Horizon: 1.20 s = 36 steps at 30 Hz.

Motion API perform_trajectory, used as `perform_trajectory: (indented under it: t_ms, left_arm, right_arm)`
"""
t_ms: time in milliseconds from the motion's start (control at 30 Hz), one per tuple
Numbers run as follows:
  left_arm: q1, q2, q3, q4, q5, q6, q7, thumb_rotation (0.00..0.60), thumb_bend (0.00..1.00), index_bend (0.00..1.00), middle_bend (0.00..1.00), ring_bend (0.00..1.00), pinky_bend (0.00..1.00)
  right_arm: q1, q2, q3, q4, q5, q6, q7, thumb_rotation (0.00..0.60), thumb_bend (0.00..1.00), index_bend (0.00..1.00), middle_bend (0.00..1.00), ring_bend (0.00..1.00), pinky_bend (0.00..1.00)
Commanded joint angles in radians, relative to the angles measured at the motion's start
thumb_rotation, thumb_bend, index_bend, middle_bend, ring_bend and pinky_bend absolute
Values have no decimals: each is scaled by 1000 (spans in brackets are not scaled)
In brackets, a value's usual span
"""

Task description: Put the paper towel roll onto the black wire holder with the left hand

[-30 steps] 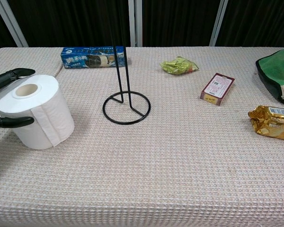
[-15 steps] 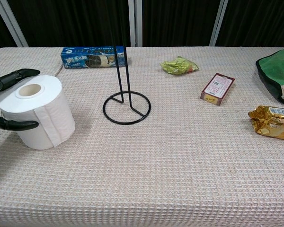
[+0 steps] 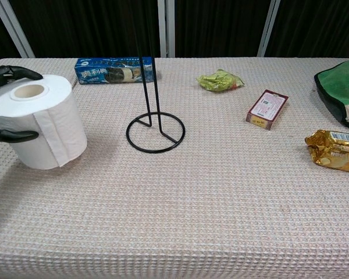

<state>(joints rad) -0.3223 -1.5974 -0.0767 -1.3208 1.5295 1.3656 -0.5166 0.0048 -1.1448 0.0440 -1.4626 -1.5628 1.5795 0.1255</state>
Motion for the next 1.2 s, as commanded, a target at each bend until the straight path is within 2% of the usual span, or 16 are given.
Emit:
perform_trajectory:
  t_ms: [33,267,433,567,733,833,1200]
  left_arm:
    - [1,50,-24,-63,18,41,-7,600,355,376,560,474,290]
    - [-24,239,-122,-300,26,86,-7,600,355,388,572,476,291]
    - [-66,394,-219,-521,-15,49,-14,600,354,391,577,481,291]
    - [-109,463,-289,-631,-72,3,8,600,354,393,579,483,293]
    - [-177,483,-357,-703,-183,-70,43,600,354,393,579,483,297]
    - [-213,473,-370,-729,-233,-111,60,600,354,393,579,483,296]
    - [-294,360,-345,-683,-294,-154,156,600,358,393,579,483,296]
  right_arm:
    - [0,1,0,-1,0,1,0,600,247,0,0,0,0]
    - [0,-2,0,0,-3,1,-3,600,249,0,0,0,0]
    - [0,-8,-1,0,-4,3,-4,600,249,0,0,0,0]
    - [0,-10,-1,2,-4,3,-5,600,249,0,0,0,0]
    - [-1,-9,0,3,-4,7,-5,600,249,0,0,0,0]
    - [-3,-8,1,5,-3,9,1,600,249,0,0,0,0]
    - [-5,-10,2,26,6,5,27,600,249,0,0,0,0]
